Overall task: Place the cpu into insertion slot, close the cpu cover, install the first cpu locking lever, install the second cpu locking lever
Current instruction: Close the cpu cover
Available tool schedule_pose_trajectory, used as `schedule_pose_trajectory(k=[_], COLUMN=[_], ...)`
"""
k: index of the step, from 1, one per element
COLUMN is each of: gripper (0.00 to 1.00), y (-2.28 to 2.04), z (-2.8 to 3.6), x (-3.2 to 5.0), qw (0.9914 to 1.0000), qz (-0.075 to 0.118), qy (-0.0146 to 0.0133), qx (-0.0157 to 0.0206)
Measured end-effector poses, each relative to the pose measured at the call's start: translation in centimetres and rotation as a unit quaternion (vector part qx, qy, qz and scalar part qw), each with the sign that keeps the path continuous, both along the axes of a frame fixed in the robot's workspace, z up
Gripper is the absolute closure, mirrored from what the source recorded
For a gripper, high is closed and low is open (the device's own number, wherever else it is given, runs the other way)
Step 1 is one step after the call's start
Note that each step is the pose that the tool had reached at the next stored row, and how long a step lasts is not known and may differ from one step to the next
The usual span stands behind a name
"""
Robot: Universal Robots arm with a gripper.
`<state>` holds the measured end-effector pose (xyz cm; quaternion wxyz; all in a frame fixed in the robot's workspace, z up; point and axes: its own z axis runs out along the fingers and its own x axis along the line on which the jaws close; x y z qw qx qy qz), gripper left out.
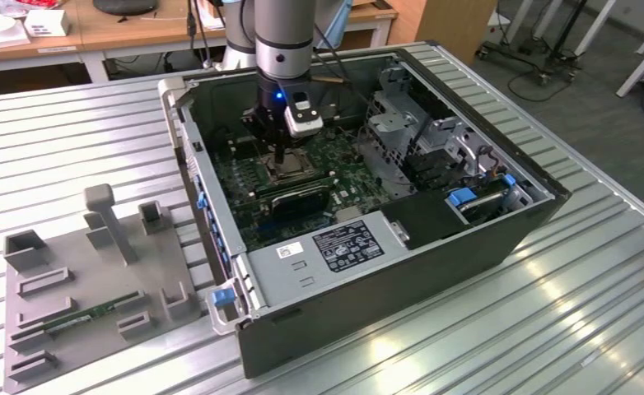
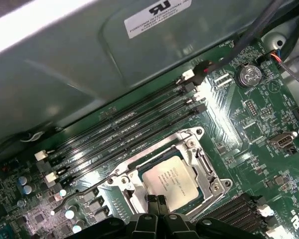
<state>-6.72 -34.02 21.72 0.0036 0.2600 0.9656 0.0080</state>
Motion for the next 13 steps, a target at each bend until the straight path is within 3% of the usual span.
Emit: schedule_pose_trajectory(k=[6,10,13], gripper=[0.89,0.89,0.89], y=[0.00,0.00,0.00], z=[0.00,-0.02,-0.04], x=[0.00,0.00,0.00], qw=[0.99999,0.99930,0.99787], qz=[0.005,0.037,0.065], qy=[0.0000,0.0000,0.0000], qx=[-0.0001,-0.0001,-0.0001])
